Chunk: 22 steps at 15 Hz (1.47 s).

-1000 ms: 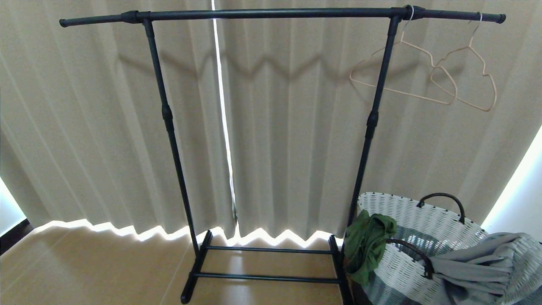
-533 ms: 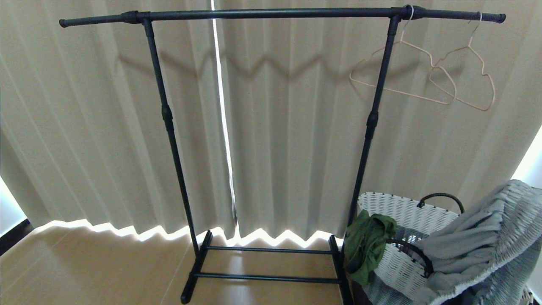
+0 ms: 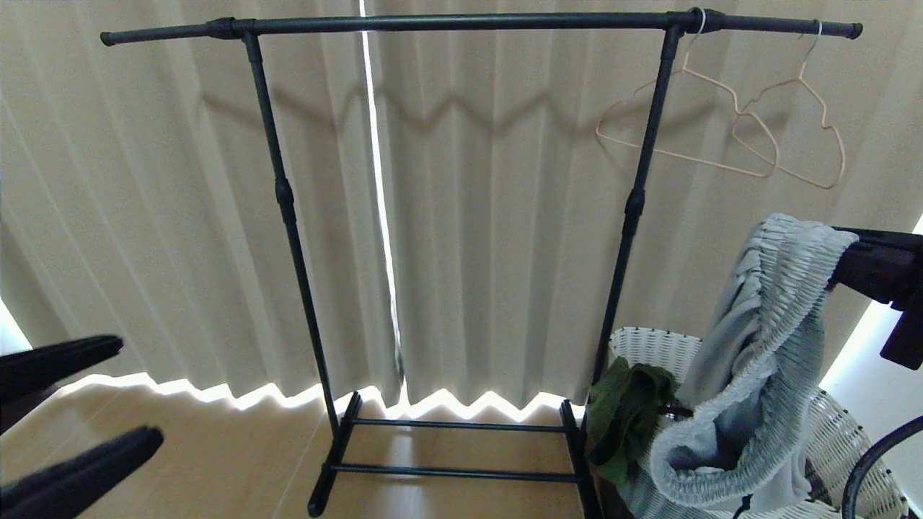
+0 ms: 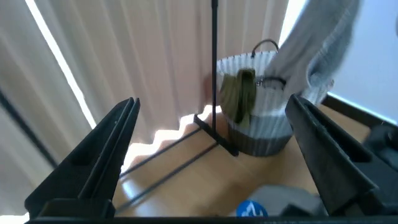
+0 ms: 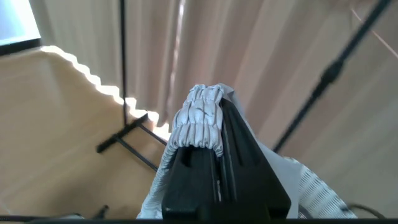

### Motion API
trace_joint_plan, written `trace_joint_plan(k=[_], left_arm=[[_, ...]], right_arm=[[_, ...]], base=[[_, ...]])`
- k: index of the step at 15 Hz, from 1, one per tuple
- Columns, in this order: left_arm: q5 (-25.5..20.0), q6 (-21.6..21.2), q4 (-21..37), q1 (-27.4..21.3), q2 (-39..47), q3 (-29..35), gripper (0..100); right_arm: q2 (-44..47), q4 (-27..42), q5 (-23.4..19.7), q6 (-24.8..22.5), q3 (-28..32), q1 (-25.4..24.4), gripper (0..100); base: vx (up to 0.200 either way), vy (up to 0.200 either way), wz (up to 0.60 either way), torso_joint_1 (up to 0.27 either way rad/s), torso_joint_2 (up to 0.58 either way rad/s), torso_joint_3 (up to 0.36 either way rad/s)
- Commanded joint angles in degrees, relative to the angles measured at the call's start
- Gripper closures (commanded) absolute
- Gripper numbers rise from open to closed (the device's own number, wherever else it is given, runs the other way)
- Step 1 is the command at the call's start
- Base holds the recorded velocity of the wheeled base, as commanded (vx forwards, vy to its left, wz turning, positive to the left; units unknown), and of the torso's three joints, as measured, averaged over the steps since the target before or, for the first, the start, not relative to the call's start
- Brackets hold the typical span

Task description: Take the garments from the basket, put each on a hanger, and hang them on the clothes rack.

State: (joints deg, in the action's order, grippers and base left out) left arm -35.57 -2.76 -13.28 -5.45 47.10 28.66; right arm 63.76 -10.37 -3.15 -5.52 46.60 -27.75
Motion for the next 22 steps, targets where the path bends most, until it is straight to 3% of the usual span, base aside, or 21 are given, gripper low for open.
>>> trace_joint_plan(k=[1,2,4,6,9,12,16,20,22], left_arm=[[6.7,2.5,-10.3,-12.4,22.2,7.0,0],[9.6,3.5,-11.4,-16.0,24.4,7.2,0],[18.9,6.0,-14.8,-30.3,32.6,6.4,0],[21.1,6.2,-17.6,-38.8,38.2,6.3,0],[24.9,9.1,-22.4,-47.4,46.3,8.2,0],[31.2,14.2,-30.0,-51.9,56.6,10.6,0],[32.0,17.0,-37.1,-53.3,63.0,13.9,0],[33.0,20.4,-38.9,-53.4,67.1,18.5,0],[36.5,20.4,-38.9,-53.3,71.1,20.5,0]], right_arm=[[1.7,0.0,0.0,0.1,1.2,-0.6,100],[1.7,0.0,0.0,0.1,1.4,-0.6,100],[2.0,-0.1,-1.9,0.7,2.6,-0.6,100],[2.1,0.0,-3.1,1.9,3.3,-1.3,100],[2.2,-0.1,-3.2,3.2,4.4,-2.9,100],[2.3,-0.1,-3.2,4.0,5.4,-4.8,100],[2.2,-0.1,-3.2,4.8,5.4,-6.5,100],[1.9,-0.1,-3.2,4.8,5.3,-7.4,100],[1.9,0.0,-3.2,4.7,5.4,-7.4,100]], base=[[0.0,0.0,0.0,0.0,0.0,0.0],[0.0,0.0,0.0,0.0,0.0,0.0],[0.0,0.0,0.0,0.0,0.0,0.0],[0.0,0.0,0.0,0.0,0.0,0.0],[0.0,0.0,0.0,0.0,0.0,0.0],[0.0,0.0,0.0,0.0,0.0,0.0],[0.0,0.0,0.0,0.0,0.0,0.0],[0.0,0.0,0.0,0.0,0.0,0.0],[0.0,0.0,0.0,0.0,0.0,0.0]])
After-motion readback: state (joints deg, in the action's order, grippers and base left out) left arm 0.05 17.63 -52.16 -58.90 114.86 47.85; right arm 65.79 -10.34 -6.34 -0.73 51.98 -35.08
